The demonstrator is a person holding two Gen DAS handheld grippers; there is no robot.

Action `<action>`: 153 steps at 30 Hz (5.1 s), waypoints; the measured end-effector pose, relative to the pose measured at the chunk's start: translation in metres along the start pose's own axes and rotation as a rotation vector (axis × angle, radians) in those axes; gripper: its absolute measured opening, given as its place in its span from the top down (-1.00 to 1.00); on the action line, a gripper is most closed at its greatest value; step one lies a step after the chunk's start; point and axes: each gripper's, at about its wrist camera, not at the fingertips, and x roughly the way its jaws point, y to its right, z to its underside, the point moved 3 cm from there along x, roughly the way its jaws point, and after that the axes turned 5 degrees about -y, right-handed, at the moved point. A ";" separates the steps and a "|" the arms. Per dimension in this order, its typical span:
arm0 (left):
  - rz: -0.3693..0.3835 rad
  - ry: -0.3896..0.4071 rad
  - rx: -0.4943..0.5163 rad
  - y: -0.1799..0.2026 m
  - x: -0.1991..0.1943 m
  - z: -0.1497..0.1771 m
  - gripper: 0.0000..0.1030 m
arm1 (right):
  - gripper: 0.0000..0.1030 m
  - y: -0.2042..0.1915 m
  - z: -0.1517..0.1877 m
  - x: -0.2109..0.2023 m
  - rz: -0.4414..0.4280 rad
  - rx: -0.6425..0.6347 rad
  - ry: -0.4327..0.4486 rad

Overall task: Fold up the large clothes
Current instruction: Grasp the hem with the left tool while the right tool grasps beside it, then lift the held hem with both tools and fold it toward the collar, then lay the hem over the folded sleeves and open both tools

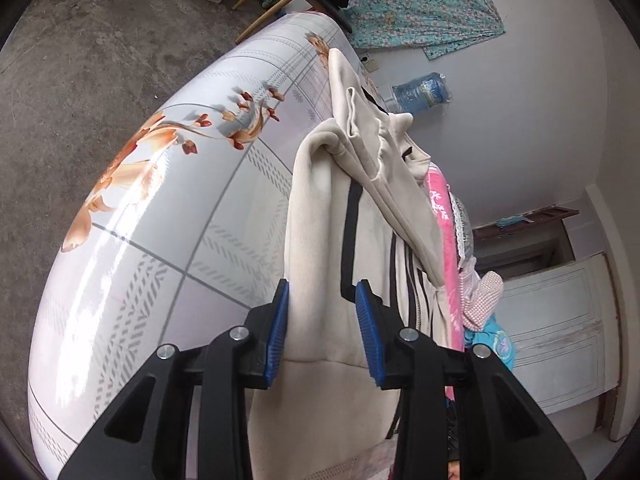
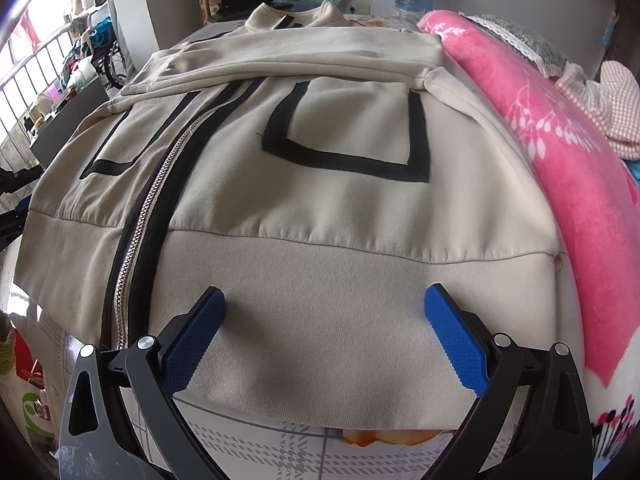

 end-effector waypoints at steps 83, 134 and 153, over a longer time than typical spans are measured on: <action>-0.659 0.069 0.499 0.061 0.017 0.084 0.89 | 0.89 0.121 0.035 -0.056 -0.242 0.221 -0.032; -0.131 0.115 0.070 0.048 -0.012 -0.030 0.11 | -0.16 0.167 -0.056 -0.049 -0.416 0.461 0.111; -0.143 0.100 -0.013 0.015 0.007 0.038 -0.17 | -0.27 0.172 0.000 -0.029 -0.149 0.498 0.046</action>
